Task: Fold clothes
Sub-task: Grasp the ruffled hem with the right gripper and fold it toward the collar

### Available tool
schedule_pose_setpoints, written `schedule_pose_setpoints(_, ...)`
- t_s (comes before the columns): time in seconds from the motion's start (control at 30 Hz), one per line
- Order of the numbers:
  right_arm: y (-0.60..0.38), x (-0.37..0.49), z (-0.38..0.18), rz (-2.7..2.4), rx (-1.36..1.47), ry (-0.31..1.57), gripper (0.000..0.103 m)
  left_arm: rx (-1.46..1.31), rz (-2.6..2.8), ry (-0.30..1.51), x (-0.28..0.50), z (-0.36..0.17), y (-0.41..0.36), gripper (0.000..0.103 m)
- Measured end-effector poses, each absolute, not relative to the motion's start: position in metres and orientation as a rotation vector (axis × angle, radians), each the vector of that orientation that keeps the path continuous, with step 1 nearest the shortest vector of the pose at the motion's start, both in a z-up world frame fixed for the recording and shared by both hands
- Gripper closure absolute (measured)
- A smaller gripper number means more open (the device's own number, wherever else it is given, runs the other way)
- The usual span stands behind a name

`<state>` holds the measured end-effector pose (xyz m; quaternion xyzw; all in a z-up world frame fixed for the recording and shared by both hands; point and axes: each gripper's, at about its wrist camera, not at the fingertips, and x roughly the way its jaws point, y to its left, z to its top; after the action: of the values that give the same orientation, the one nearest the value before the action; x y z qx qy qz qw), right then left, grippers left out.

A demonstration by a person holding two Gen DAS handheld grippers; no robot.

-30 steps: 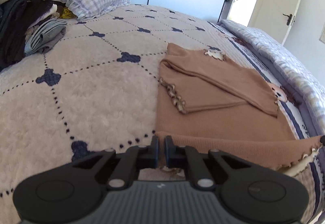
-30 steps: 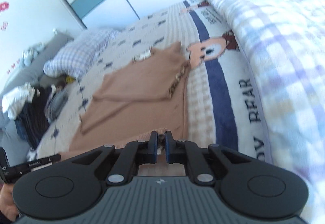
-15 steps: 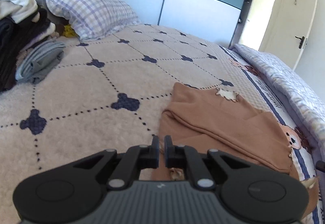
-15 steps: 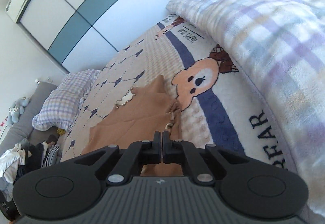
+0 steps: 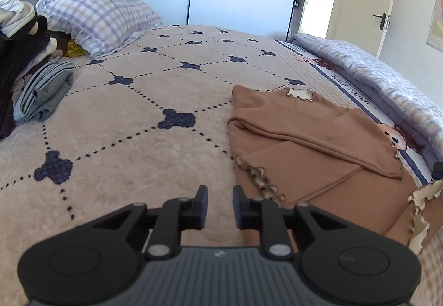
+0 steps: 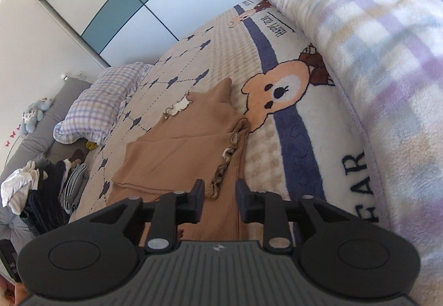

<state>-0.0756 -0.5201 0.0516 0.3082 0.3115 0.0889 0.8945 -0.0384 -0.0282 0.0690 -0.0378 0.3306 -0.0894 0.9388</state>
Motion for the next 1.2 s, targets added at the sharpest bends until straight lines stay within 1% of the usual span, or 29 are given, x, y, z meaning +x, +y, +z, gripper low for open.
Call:
schedule_pose_setpoints(0.2, -0.521, -0.103, 0.058, 0.320, 0.660, 0.585, 0.066, -0.010, -0.282, 0.633, -0.066, 0.076, -0.027, 0.083)
schedule_pose_setpoints(0.3, -0.514, -0.108, 0.060, 0.350, 0.614, 0.594, 0.064, 0.037, -0.361, 0.633, -0.083, 0.077, -0.031, 0.080)
schedule_pose_setpoints(0.4, -0.502, -0.110, 0.062, 0.392, 0.561, 0.615, 0.064, 0.095, -0.412, 0.658, -0.096, 0.072, -0.035, 0.078)
schedule_pose_setpoints(0.47, -0.496, -0.110, 0.062, 0.414, 0.543, 0.621, 0.064, 0.081, -0.446, 0.697, -0.100, 0.068, -0.034, 0.077)
schedule_pose_setpoints(0.63, -0.488, -0.111, 0.065, 0.457, 0.526, 0.614, 0.064, -0.086, -0.496, 0.837, -0.099, 0.053, -0.023, 0.077)
schedule_pose_setpoints(0.8, -0.481, -0.104, 0.057, 0.444, 0.502, 0.686, 0.064, -0.093, -0.562, 0.922, -0.107, 0.037, -0.039, 0.078)
schedule_pose_setpoints(0.87, -0.479, -0.102, 0.054, 0.440, 0.495, 0.702, 0.065, -0.071, -0.530, 0.921, -0.108, 0.032, -0.048, 0.078)
schedule_pose_setpoints(0.9, -0.478, -0.101, 0.053, 0.438, 0.485, 0.704, 0.066, -0.070, -0.515, 0.914, -0.108, 0.032, -0.050, 0.080)
schedule_pose_setpoints(0.93, -0.476, -0.101, 0.053, 0.436, 0.474, 0.707, 0.066, -0.084, -0.501, 0.912, -0.107, 0.033, -0.051, 0.086)
schedule_pose_setpoints(0.97, -0.475, -0.101, 0.052, 0.435, 0.466, 0.705, 0.072, -0.102, -0.492, 0.912, -0.105, 0.033, -0.050, 0.089)
schedule_pose_setpoints(1.0, -0.475, -0.101, 0.053, 0.433, 0.459, 0.700, 0.084, -0.119, -0.484, 0.911, -0.104, 0.034, -0.049, 0.093)
schedule_pose_setpoints(1.03, -0.476, -0.101, 0.053, 0.428, 0.454, 0.693, 0.089, -0.135, -0.476, 0.909, -0.103, 0.035, -0.048, 0.096)
schedule_pose_setpoints(1.07, -0.476, -0.102, 0.054, 0.420, 0.449, 0.685, 0.094, -0.148, -0.470, 0.908, -0.102, 0.036, -0.047, 0.096)
schedule_pose_setpoints(1.17, -0.483, -0.104, 0.057, 0.382, 0.445, 0.651, 0.101, -0.169, -0.454, 0.888, -0.100, 0.040, -0.046, 0.097)
schedule_pose_setpoints(1.2, -0.484, -0.105, 0.059, 0.370, 0.443, 0.639, 0.101, -0.173, -0.449, 0.880, -0.100, 0.043, -0.046, 0.097)
